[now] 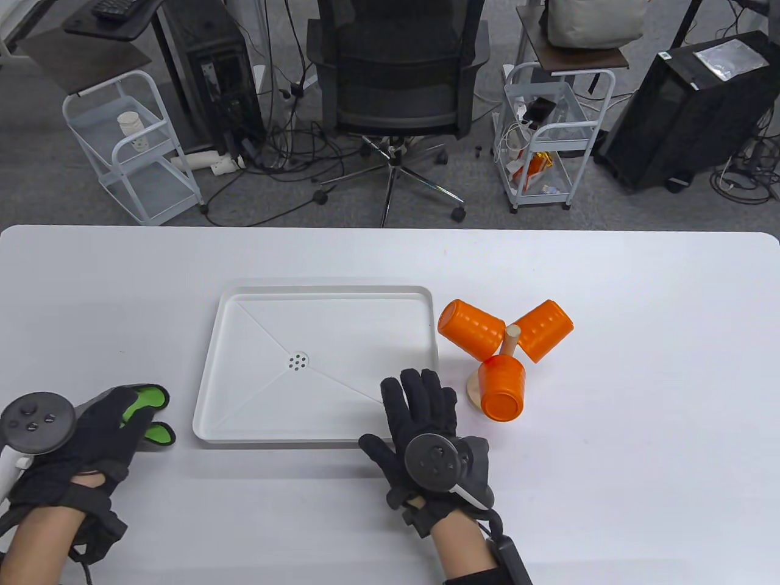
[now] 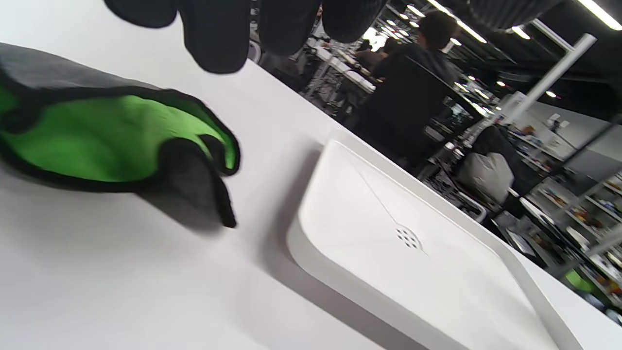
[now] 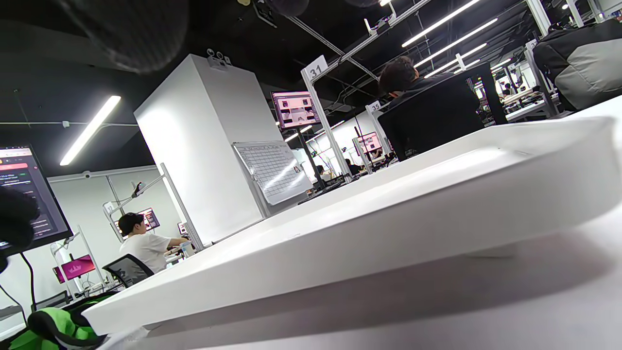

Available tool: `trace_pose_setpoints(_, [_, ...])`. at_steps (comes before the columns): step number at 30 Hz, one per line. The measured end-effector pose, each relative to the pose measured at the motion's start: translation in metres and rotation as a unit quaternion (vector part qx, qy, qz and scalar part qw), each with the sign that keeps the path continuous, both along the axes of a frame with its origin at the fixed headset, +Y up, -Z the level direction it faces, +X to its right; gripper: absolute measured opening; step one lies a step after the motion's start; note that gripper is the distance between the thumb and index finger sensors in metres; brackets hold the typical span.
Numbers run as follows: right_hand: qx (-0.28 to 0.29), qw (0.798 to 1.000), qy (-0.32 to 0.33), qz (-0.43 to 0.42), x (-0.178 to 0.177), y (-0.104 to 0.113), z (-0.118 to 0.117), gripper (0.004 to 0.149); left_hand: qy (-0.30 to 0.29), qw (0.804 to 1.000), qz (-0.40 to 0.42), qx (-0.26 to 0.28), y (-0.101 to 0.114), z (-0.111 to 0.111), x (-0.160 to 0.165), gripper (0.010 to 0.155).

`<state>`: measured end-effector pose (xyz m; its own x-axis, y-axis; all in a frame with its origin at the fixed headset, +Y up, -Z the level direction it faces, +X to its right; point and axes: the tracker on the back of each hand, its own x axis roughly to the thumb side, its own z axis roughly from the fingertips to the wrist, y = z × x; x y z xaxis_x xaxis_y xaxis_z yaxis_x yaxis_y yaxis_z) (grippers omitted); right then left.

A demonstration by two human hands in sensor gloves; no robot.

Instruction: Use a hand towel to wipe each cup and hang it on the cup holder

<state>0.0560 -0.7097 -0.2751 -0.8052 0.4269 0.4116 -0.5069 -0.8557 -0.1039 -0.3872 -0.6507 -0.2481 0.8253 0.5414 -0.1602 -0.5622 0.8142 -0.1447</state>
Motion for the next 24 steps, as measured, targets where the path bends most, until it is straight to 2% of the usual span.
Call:
trace_pose_setpoints(6, [-0.002,1.0,0.003,0.008,-0.002,-0.001,0.001,0.084,-0.061,0.997,-0.04,0.012,-0.017,-0.01,0.059,0.084])
trace_pose_setpoints(13, [-0.005,1.0,0.008,0.019,-0.006,-0.002,0.002,0.084,-0.114,0.99,-0.087,0.015,-0.045,-0.02,0.11,0.088])
trace_pose_setpoints(19, [-0.01,0.999,0.012,0.03,-0.011,-0.004,0.002,0.084,-0.139,0.985,-0.099,0.025,-0.067,-0.028,0.134,0.089])
trace_pose_setpoints(24, [-0.014,0.999,0.014,0.036,-0.012,-0.006,0.002,0.084,-0.154,0.98,-0.123,0.038,-0.081,-0.033,0.141,0.089])
